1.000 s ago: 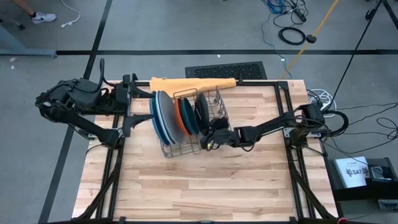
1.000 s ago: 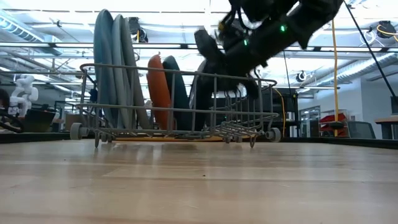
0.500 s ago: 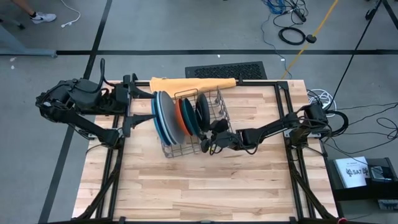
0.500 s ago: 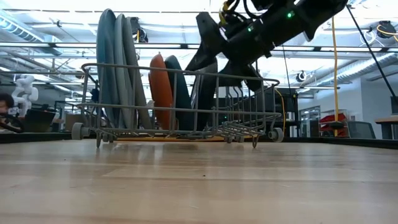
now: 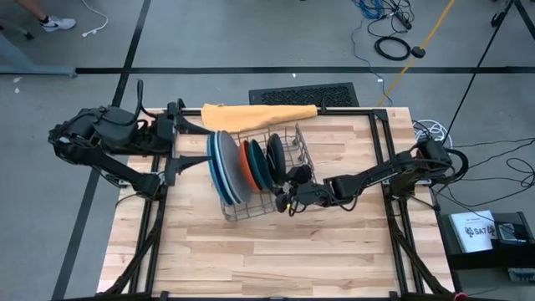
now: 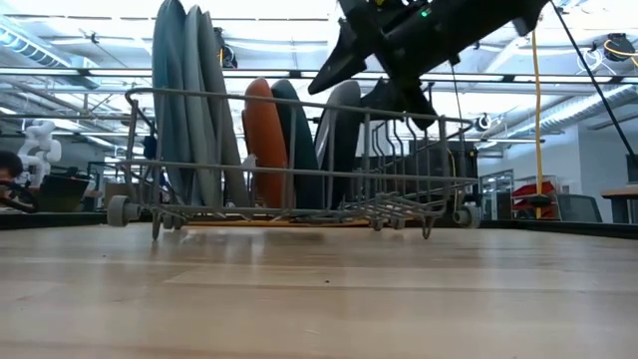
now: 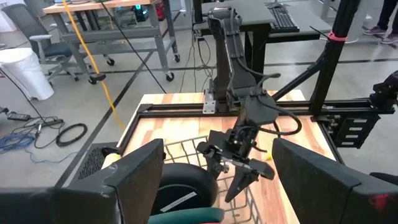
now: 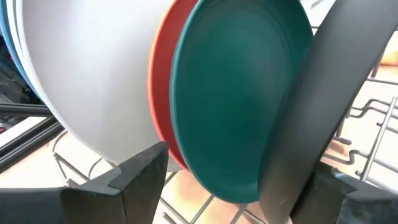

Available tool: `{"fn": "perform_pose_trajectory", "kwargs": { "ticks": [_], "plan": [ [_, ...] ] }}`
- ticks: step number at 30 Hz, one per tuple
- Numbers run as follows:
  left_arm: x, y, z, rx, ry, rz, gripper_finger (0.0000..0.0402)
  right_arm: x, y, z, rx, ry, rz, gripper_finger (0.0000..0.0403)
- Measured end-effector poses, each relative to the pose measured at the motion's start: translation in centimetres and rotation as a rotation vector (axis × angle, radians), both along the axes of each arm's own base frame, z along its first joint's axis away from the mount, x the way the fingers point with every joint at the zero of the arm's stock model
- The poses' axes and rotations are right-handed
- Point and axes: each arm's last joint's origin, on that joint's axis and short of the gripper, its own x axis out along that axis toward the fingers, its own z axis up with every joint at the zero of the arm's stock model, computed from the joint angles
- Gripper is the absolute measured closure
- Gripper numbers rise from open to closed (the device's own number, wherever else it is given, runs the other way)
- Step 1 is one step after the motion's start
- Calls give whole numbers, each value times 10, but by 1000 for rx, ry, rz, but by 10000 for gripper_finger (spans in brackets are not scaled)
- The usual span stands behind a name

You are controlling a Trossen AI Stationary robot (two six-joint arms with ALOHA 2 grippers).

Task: Sort dishes
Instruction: Put the black plate in the dish rack

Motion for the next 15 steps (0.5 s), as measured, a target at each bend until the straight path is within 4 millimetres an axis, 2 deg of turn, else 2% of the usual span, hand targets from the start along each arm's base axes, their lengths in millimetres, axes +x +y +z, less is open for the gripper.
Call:
{"fn": "perform_pose_trajectory", "kwargs": {
  "ticks": [9,15],
  "plan": [
    [8,-2,-3,8,19,-4,103,-11,19,4,90,6,1,131],
    [12,-3,-4,13,30,-5,103,-16,29,4,166,-70,-115,137]
  ]
}}
